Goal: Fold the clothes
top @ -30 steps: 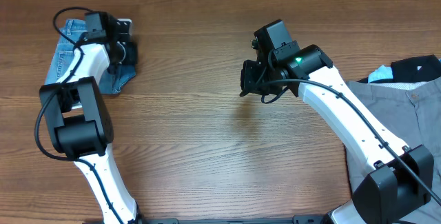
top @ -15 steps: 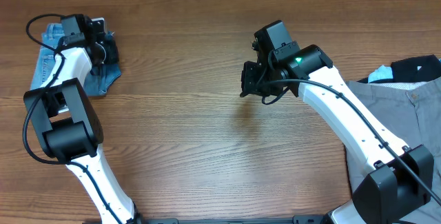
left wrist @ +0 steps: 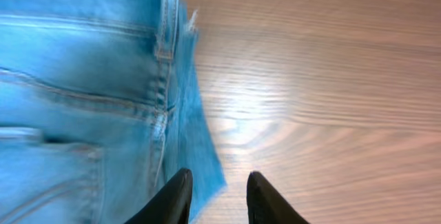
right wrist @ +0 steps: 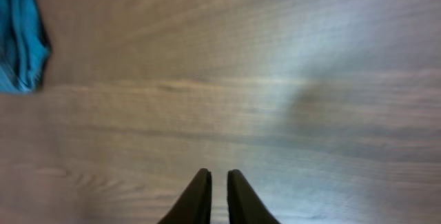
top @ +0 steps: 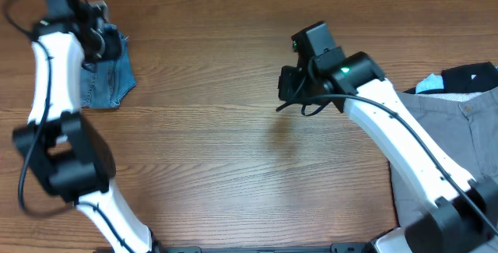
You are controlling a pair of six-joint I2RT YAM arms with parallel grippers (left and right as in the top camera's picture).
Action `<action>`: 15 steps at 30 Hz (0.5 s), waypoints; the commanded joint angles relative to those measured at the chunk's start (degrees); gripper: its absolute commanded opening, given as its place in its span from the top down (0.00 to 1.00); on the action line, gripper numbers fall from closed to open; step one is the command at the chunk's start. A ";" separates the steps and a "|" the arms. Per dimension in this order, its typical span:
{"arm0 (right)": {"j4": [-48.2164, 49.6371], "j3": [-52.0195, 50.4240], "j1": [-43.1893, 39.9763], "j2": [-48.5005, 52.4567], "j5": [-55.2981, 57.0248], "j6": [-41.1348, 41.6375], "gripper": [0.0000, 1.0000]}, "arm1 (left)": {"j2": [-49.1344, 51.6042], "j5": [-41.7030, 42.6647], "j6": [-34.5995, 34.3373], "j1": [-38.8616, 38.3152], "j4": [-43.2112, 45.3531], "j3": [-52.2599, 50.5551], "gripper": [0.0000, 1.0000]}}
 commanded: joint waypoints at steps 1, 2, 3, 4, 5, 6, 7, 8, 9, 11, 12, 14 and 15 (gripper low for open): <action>0.50 5.81 0.20 -7.89 5.73 -2.38 0.85 | -12.07 5.22 2.58 -0.04 -6.14 6.56 0.67; 0.52 6.91 0.20 -9.77 6.93 -3.10 0.85 | -14.95 6.25 3.56 -0.26 -8.70 7.32 0.52; 0.48 7.74 0.20 -11.43 8.55 -3.21 0.84 | -17.44 6.91 4.39 -0.66 -10.56 7.56 0.18; 0.44 8.46 0.20 -13.29 10.47 -3.21 0.82 | -20.11 7.32 4.94 -1.09 -12.28 7.56 0.00; 0.44 8.94 0.20 -15.12 12.76 -3.21 0.80 | -22.51 7.32 5.05 -1.66 -13.77 7.56 0.00; 0.44 9.25 0.20 -17.33 16.11 -3.21 0.77 | -25.18 7.30 5.03 -2.45 -15.32 7.56 0.00; 0.44 9.29 0.20 -19.21 18.99 -3.21 0.75 | -26.93 7.30 5.01 -3.10 -16.31 7.56 0.00; 0.31 9.29 0.20 -21.09 21.35 -3.21 0.73 | -29.20 7.26 5.01 -4.20 -17.79 7.56 0.00; 0.24 9.29 0.20 -22.88 22.93 -3.23 0.71 | -31.01 7.13 5.03 -5.18 -19.06 7.56 0.00; 0.31 9.29 0.20 -26.56 23.87 -5.44 0.65 | -34.12 7.02 4.79 -7.19 -21.68 7.56 0.00; 0.33 9.29 0.20 -28.17 23.87 -7.17 0.62 | -35.50 6.99 4.76 -8.15 -22.99 7.56 0.00; 0.24 9.29 0.20 -31.36 23.87 -9.86 0.54 | -37.97 6.82 4.46 -10.19 -25.55 7.56 0.00; 0.24 9.29 0.20 -32.81 23.89 -10.80 0.49 | -39.06 6.88 4.24 -11.19 -26.53 7.56 0.00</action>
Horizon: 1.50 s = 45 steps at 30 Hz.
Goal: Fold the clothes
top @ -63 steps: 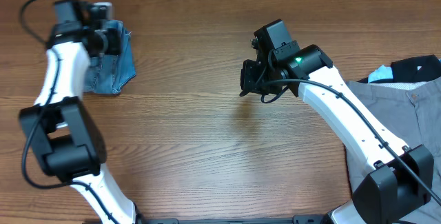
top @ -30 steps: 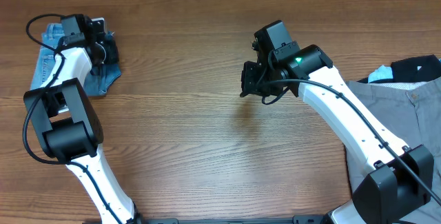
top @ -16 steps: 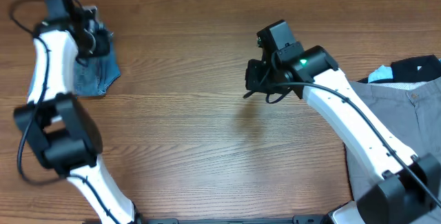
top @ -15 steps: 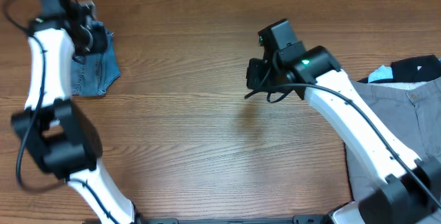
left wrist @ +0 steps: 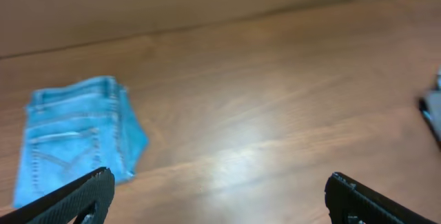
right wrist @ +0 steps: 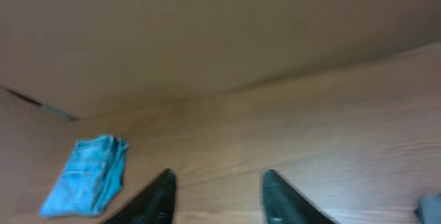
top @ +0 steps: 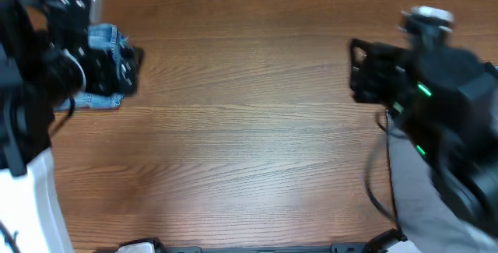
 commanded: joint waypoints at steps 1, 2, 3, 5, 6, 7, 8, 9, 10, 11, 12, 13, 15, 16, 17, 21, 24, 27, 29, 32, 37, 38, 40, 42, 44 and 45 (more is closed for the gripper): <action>0.02 0.83 0.15 -3.87 3.30 -5.42 0.44 | -2.56 0.61 0.22 -3.13 -2.45 -0.24 0.00; 0.00 0.83 0.15 -5.38 3.32 -5.97 0.38 | -3.65 0.59 0.20 -4.15 -3.56 -0.24 0.00; -0.20 0.83 0.15 -7.02 3.30 -5.92 0.24 | -4.74 0.59 0.09 -5.11 -4.70 -0.24 0.00; -0.68 0.83 0.15 -8.79 3.30 -5.92 0.00 | -5.75 0.59 -0.52 -5.73 -5.64 -0.24 0.00; -1.03 0.83 0.15 -9.68 3.30 -5.90 0.00 | -6.36 0.63 -0.94 -5.92 -6.40 -0.24 0.00; -1.51 0.83 0.15 -10.54 3.30 -5.90 0.00 | -6.67 0.72 -0.96 -5.90 -7.10 -0.24 0.00; -2.21 0.83 0.15 -11.26 3.30 -5.90 0.00 | -6.91 0.81 -0.90 -5.90 -7.93 -0.24 0.00; -2.80 0.83 0.15 -11.56 3.30 -5.90 0.00 | -6.91 0.79 -0.87 -5.90 -8.35 -0.24 0.00; -3.45 0.83 0.15 -11.80 3.30 -5.90 0.00 | -6.91 0.79 -0.87 -5.90 -8.57 -0.24 0.00; -4.26 0.83 0.15 -11.85 3.30 -5.92 0.00 | -6.82 0.79 -0.87 -5.90 -8.55 -0.28 0.00; -5.16 0.83 0.15 -11.85 3.30 -5.92 0.00 | -6.69 0.79 -0.87 -5.90 -8.55 -0.28 0.00; -6.40 0.81 0.15 -11.76 3.30 -5.92 0.00 | -6.54 0.83 -0.90 -5.90 -8.41 -0.28 0.00; -8.11 0.79 0.15 -11.65 3.30 -5.92 0.00 | -6.12 0.81 -0.87 -5.90 -8.37 -0.28 0.00; -8.33 0.74 0.15 -11.61 3.30 -5.92 0.00 | -5.86 0.81 -0.87 -5.90 -8.37 -0.28 0.00; -8.28 0.74 0.15 -11.61 3.30 -5.90 0.00 | -5.64 0.79 -0.87 -5.90 -8.37 -0.28 0.00; -7.17 0.76 0.15 -11.61 3.30 -5.92 0.00 | -4.44 0.79 -0.87 -5.90 -8.39 -0.28 0.00; -6.01 0.76 0.15 -11.61 3.28 -5.90 0.00 | -3.37 0.79 -0.87 -5.90 -8.39 -0.28 0.00; -5.51 0.76 0.15 -11.61 3.28 -5.90 0.00 | -2.36 0.79 -0.87 -5.90 -8.39 -0.31 0.00; -5.42 0.76 0.15 -11.61 3.28 -5.90 0.00 | -1.70 0.79 -0.85 -5.90 -8.39 -0.28 0.00; -5.81 0.74 0.15 -11.61 3.28 -5.90 0.00 | -0.76 0.76 -0.85 -5.90 -8.39 -0.28 0.00; -8.15 0.74 0.15 -11.61 3.13 -5.92 0.00 | 0.42 0.76 -0.85 -5.90 -8.37 -0.28 0.00; -9.88 0.74 0.15 -11.61 3.15 -5.92 0.00 | 0.63 0.79 -0.85 -5.90 -8.37 -0.28 0.00; -12.74 0.74 0.15 -11.61 3.43 -5.95 0.00 | 0.98 0.76 -0.85 -5.90 -8.37 -0.31 0.00; -13.60 0.74 0.15 -11.61 4.28 -5.95 0.00 | 1.29 0.79 -0.85 -5.90 -8.39 -0.31 0.00; -13.11 0.74 0.15 -11.61 5.35 -5.95 0.00 | 1.57 0.79 -0.85 -5.90 -8.39 -0.31 0.00; -13.07 0.74 0.15 -11.61 5.81 -5.97 0.00 | 1.70 0.76 -0.85 -5.90 -8.39 -0.31 0.00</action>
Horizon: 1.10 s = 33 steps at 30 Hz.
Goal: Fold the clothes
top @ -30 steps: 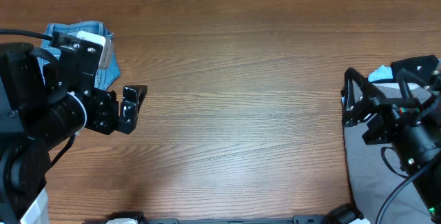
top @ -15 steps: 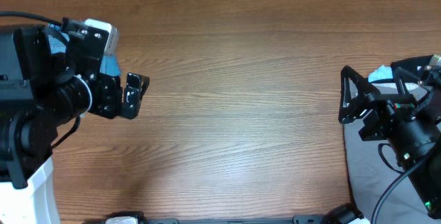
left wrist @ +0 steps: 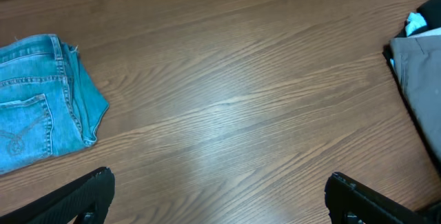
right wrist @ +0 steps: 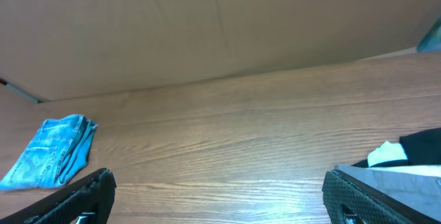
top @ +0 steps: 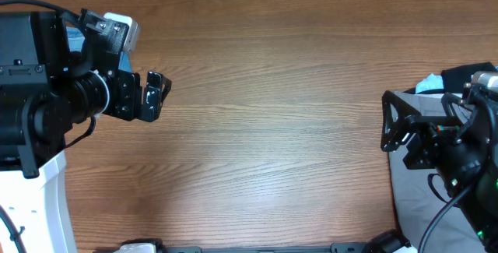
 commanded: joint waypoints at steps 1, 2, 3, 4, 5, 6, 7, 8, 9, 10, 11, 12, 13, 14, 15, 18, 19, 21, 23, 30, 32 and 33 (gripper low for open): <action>0.39 0.57 0.15 -0.20 2.58 -0.44 0.00 | 0.59 0.61 -0.61 -0.39 0.09 -0.26 0.00; 0.37 0.57 0.15 -0.20 3.04 -0.44 0.00 | 0.72 0.61 -0.61 -0.39 0.09 -0.26 0.00; 0.37 0.57 0.15 -0.20 3.63 -0.44 0.00 | 0.79 0.61 -0.61 -0.39 0.09 -0.24 0.00; 0.37 0.57 0.15 -0.20 4.11 -0.46 0.00 | 0.87 0.61 -0.61 -0.39 0.09 -0.26 0.00; 0.39 0.57 0.15 -0.20 4.55 -0.46 0.00 | 0.98 0.61 -0.61 -0.39 0.09 -0.26 0.00; 0.39 0.59 0.15 -0.20 4.90 -0.44 0.00 | 1.01 0.61 -0.61 -0.39 0.11 -0.26 0.00; 0.39 0.57 0.15 -0.22 5.07 -0.44 0.00 | 1.07 0.61 -0.61 -0.39 0.09 -0.26 0.00; 0.39 0.59 0.15 -0.22 5.14 -0.46 0.00 | 1.09 0.61 -0.61 -0.39 0.09 -0.26 0.00; 0.37 0.59 0.15 -0.22 5.31 -0.46 0.00 | 1.11 0.61 -0.61 -0.39 0.09 -0.26 0.00; 0.37 0.59 0.15 -0.26 5.73 -0.44 0.00 | 1.18 0.61 -0.61 -0.39 0.09 -0.26 0.00; 0.33 0.59 0.15 -0.28 6.10 -0.46 0.00 | 1.20 0.61 -0.61 -0.39 0.09 -0.26 0.00; 0.33 0.59 0.15 -0.28 6.82 -0.46 0.00 | 1.25 0.61 -0.61 -0.39 0.09 -0.26 0.00; 0.31 0.59 0.15 -0.28 7.28 -0.46 0.00 | 1.25 0.61 -0.61 -0.39 0.09 -0.26 0.00; 0.17 0.59 0.15 -0.33 7.67 -0.44 0.00 | 1.25 0.61 -0.61 -0.39 0.09 -0.26 0.00; -0.11 0.59 0.15 -0.37 7.93 -0.42 0.00 | 1.25 0.61 -0.61 -0.39 0.09 -0.26 0.00; -1.11 0.46 0.04 -0.39 8.83 -0.42 0.00 | 1.25 0.61 -0.61 -0.39 0.09 -0.26 0.00; -1.05 0.33 -0.44 -0.50 9.64 -0.42 0.00 | 1.25 0.61 -0.61 -0.39 0.09 -0.26 0.00; -0.70 -0.35 -1.88 -0.72 11.13 -0.42 0.00 | 1.25 0.61 -0.61 -0.39 0.09 -0.24 0.00; -0.42 -1.60 -3.76 -1.07 11.93 -0.42 0.00 | 1.25 0.61 -0.61 -0.39 0.09 -0.26 0.00; 3.78 -8.66 -11.50 -5.51 9.31 -1.88 0.00 | 1.25 0.61 -0.61 -0.39 0.09 -0.24 0.00; 8.61 -12.33 -12.46 -7.87 6.60 -6.49 0.00 | 1.25 0.63 -0.61 -0.39 0.09 -0.24 0.00; 11.43 -14.36 -12.94 -9.20 5.49 -8.33 0.00 | 1.25 0.61 -0.61 -0.39 0.09 -0.24 0.00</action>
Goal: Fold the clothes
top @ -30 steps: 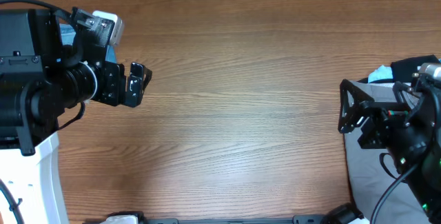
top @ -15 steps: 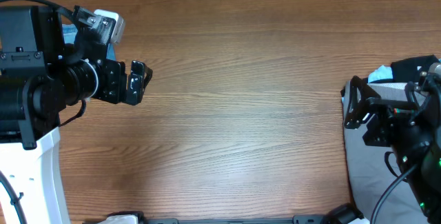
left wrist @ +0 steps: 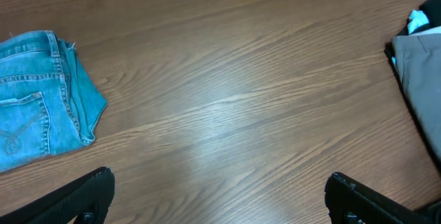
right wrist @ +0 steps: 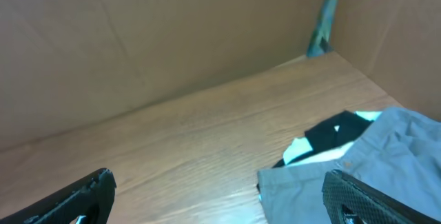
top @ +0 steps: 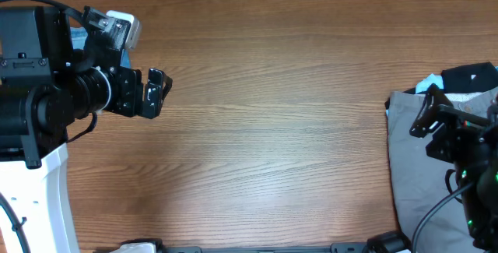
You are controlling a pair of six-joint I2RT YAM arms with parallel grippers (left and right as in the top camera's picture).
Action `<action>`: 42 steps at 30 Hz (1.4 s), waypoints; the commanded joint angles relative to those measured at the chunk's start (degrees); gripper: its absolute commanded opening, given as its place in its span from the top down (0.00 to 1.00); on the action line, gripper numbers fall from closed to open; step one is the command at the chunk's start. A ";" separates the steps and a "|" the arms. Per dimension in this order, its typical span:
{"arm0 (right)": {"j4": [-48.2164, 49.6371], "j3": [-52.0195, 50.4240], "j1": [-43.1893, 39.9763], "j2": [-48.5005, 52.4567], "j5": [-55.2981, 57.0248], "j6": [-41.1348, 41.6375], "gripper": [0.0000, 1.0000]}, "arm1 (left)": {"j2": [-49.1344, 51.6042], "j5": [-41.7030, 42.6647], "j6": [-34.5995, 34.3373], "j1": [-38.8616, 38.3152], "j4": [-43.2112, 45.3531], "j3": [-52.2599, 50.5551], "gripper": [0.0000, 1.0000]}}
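Note:
The folded blue jeans (left wrist: pixel 41 103) lie on the wooden table (left wrist: pixel 227 79) at the far left of the left wrist view; the left arm hides them from overhead. My left gripper (left wrist: pixel 220 200) hangs high above the table, wide open and empty. A grey garment (top: pixel 416 183) lies spread at the table's right edge, with a black garment (right wrist: pixel 334 131) behind it. My right gripper (right wrist: pixel 220 200) is raised near the grey garment's left edge, also wide open with nothing in it.
A brown cardboard wall (right wrist: pixel 158 38) runs along the table's back edge. A pale blue-white scrap (right wrist: pixel 300 149) shows between the black and grey garments. Bare wood lies between the jeans and the grey garment.
The right arm has drawn back toward the right edge; its view now faces the grey and black garments, and the jeans are out of it. The left arm has barely moved.
First my left gripper was low at the jeans' edge at the back left, jaws narrow, and my right gripper was nearly shut over mid-table. Then both were raised and open, the jeans lying folded. Both arms then stood at their sides; now the right faces the grey garment.

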 commanded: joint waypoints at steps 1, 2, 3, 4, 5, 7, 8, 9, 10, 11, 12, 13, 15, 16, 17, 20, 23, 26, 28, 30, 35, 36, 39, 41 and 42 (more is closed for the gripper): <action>6.16 -5.75 -1.66 -4.42 -3.93 -7.15 0.00 | 0.24 0.61 -0.61 -0.39 0.09 -0.26 0.00; 9.42 -8.41 -2.05 -6.10 -4.50 -8.24 0.00 | 0.24 0.61 -0.61 -0.39 0.09 -0.26 0.00; 11.98 -10.78 -2.32 -7.54 -4.50 -8.33 0.00 | 0.24 0.63 -0.61 -0.39 0.09 -0.24 0.00; 14.01 -13.14 -2.58 -8.98 -4.50 -8.33 0.00 | 0.24 0.61 -0.61 -0.39 0.09 -0.26 0.00; 15.54 -15.45 -2.89 -10.45 -4.52 -8.28 0.00 | 0.24 0.61 -0.61 -0.39 0.09 -0.26 0.00; 17.35 -20.50 -3.67 -13.70 -4.74 -8.02 0.00 | 0.24 0.61 -0.61 -0.39 0.09 -0.26 0.00; 17.84 -22.62 -4.15 -15.06 -4.81 -7.67 0.00 | 0.26 0.63 -0.61 -0.39 0.09 -0.26 0.00; 18.36 -24.70 -4.66 -16.46 -5.22 -7.65 0.00 | 0.24 0.61 -0.61 -0.39 0.09 -0.26 0.00; 18.78 -26.84 -5.20 -17.88 -5.62 -7.65 0.00 | 0.24 0.61 -0.61 -0.39 0.09 -0.26 0.00; 19.19 -29.33 -5.79 -19.54 -6.16 -7.63 0.00 | 0.26 0.61 -0.63 -0.39 0.09 -0.24 0.00; 19.56 -31.54 -6.27 -21.05 -6.75 -7.65 0.00 | 0.24 0.61 -0.61 -0.39 0.09 -0.26 0.00; 20.11 -33.75 -6.78 -22.60 -7.04 -7.63 0.00 | 0.26 0.61 -0.61 -0.39 0.09 -0.26 0.00; 21.94 -38.58 -7.82 -25.92 -8.20 -7.65 0.00 | 0.24 0.61 -0.61 -0.39 0.09 -0.26 0.00; 22.64 -40.74 -8.26 -27.43 -8.41 -7.63 0.00 | 0.26 0.61 -0.61 -0.39 0.09 -0.24 0.00; 23.10 -42.99 -8.66 -29.00 -8.59 -7.65 0.00 | 0.24 0.61 -0.61 -0.39 0.09 -0.26 0.00; 25.14 -49.55 -9.05 -33.42 -9.33 -7.63 0.00 | 0.26 0.61 -0.61 -0.39 0.09 -0.26 0.00; 28.06 -55.23 -9.05 -37.48 -11.30 -7.63 0.00 | 0.26 0.61 -0.61 -0.39 0.09 -0.26 0.00; 31.39 -59.76 -9.05 -40.65 -12.04 -7.65 0.00 | 0.26 0.61 -0.61 -0.39 0.09 -0.24 0.00; 32.13 -61.99 -9.05 -42.23 -12.02 -7.65 0.00 | 0.26 0.61 -0.61 -0.39 0.09 -0.26 0.00; 32.79 -63.82 -9.05 -43.50 -12.04 -7.65 0.00 | 0.26 0.61 -0.61 -0.39 0.09 -0.26 0.00; 34.95 -67.28 -9.05 -45.44 -11.98 -7.69 0.00 | 0.24 0.61 -0.61 -0.39 0.09 -0.26 0.00; 35.41 -67.84 -9.05 -45.44 -12.00 -7.69 0.00 | 0.26 0.61 -0.61 -0.39 0.09 -0.26 0.00; 36.20 -68.96 -9.05 -45.44 -12.04 -7.65 0.00 | 0.24 0.61 -0.61 -0.39 0.09 -0.26 0.00; 37.57 -70.12 -9.05 -45.44 -12.04 -7.65 0.00 | 0.26 0.63 -0.61 -0.39 0.09 -0.26 0.00; 38.34 -70.69 -9.05 -45.44 -12.04 -7.67 0.00 | 0.24 0.61 -0.61 -0.39 0.09 -0.26 0.00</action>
